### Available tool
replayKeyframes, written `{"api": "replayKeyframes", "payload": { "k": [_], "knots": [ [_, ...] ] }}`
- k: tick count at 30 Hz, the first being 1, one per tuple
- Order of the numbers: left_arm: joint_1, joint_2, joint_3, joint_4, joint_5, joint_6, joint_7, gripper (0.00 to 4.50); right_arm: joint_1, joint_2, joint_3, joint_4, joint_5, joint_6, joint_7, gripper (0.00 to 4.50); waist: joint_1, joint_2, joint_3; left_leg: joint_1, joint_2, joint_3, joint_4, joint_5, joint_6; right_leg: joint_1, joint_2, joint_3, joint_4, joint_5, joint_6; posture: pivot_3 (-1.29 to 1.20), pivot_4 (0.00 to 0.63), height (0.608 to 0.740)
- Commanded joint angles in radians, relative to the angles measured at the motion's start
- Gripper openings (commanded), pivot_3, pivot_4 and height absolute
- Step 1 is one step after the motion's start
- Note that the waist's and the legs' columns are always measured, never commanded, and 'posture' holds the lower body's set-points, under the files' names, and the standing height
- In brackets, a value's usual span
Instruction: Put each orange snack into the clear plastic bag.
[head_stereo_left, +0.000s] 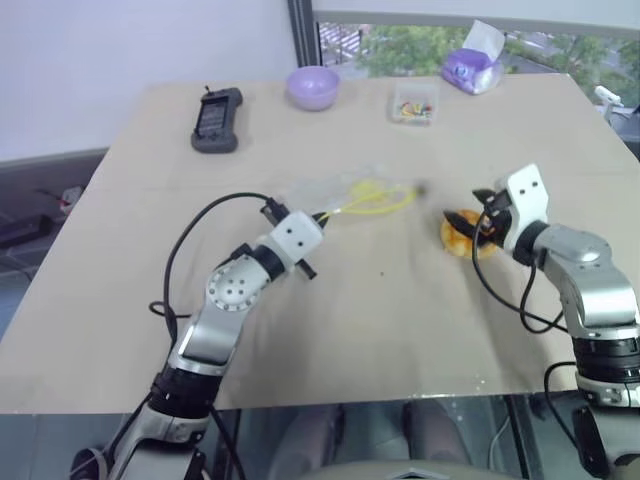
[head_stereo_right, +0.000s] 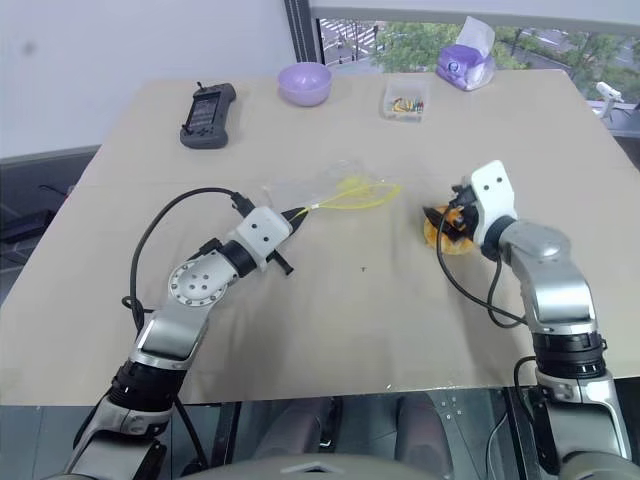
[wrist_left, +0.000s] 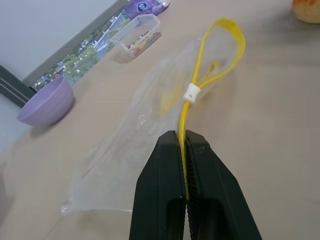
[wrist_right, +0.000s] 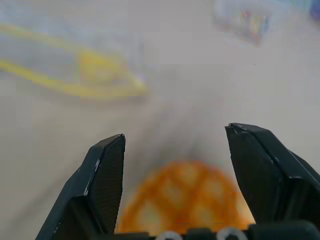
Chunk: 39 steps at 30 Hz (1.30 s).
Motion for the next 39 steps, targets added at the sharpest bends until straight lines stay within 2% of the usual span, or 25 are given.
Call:
{"api": "replayKeyframes", "payload": {
  "k": [1,4,11,14,20,25,32,39],
  "knots": [
    [0.001,0.004,0.020,-0.033,0.000,-0.009,0.008,0.00,0.034,-0.003,-0.035,-0.001,0.053,0.163,-0.017,3.47,0.001,0.000,0.000,0.000,0.000,0.000,0.000,0.000,0.000,0.000,0.000,0.000,0.000,0.000,0.000,0.00,0.150,0.740],
    [-0.003,0.005,0.018,-0.029,0.000,-0.009,0.005,0.00,0.051,-0.021,0.000,0.057,-0.009,0.140,-0.077,3.47,0.002,-0.001,-0.001,0.000,0.000,0.000,0.000,0.000,0.000,0.000,0.000,0.000,0.000,0.000,0.000,0.00,0.150,0.740],
    [-0.007,0.008,0.016,-0.025,0.000,-0.011,0.000,0.00,0.065,-0.026,0.032,0.117,-0.019,0.160,-0.116,3.47,0.015,-0.007,-0.007,0.004,0.000,-0.005,0.003,0.000,0.000,0.008,0.000,-0.006,-0.003,0.000,0.000,0.00,0.150,0.740],
    [-0.009,0.009,0.015,-0.024,0.001,-0.011,-0.001,0.00,0.069,-0.032,0.050,0.119,-0.024,0.156,-0.122,2.55,0.020,-0.008,-0.008,0.005,0.000,-0.007,0.003,0.000,0.000,0.010,0.000,-0.008,-0.004,0.000,0.000,0.00,0.150,0.740],
    [-0.011,0.008,0.013,-0.021,0.002,-0.011,-0.002,0.00,0.076,-0.045,0.086,0.094,-0.035,0.120,-0.115,0.10,0.026,-0.009,-0.009,0.006,0.000,-0.008,0.003,0.000,0.000,0.011,0.000,-0.009,-0.004,0.000,0.000,0.00,0.150,0.740],
    [-0.012,0.006,0.010,-0.018,0.002,-0.012,-0.003,0.00,0.057,-0.077,0.113,0.039,-0.041,0.013,-0.063,0.04,0.025,-0.009,-0.009,0.006,0.000,-0.008,0.003,0.000,0.000,0.013,0.000,-0.009,-0.004,0.000,0.000,0.00,0.150,0.740],
    [-0.015,-0.003,-0.003,-0.015,0.002,-0.017,-0.004,0.00,-0.002,-0.061,0.167,-0.184,0.101,-0.088,0.137,0.04,0.001,-0.006,-0.007,0.002,0.000,-0.007,0.002,0.000,0.000,0.008,0.000,-0.009,-0.004,0.000,0.000,0.00,0.150,0.740],
    [-0.014,0.001,-0.017,-0.014,0.004,-0.039,-0.014,0.00,-0.078,-0.042,0.231,-0.164,0.104,-0.095,0.168,0.04,0.003,-0.006,-0.007,0.002,0.000,-0.007,0.002,0.000,0.000,0.008,0.000,-0.009,-0.004,0.000,0.000,0.00,0.150,0.740]
  ]
}}
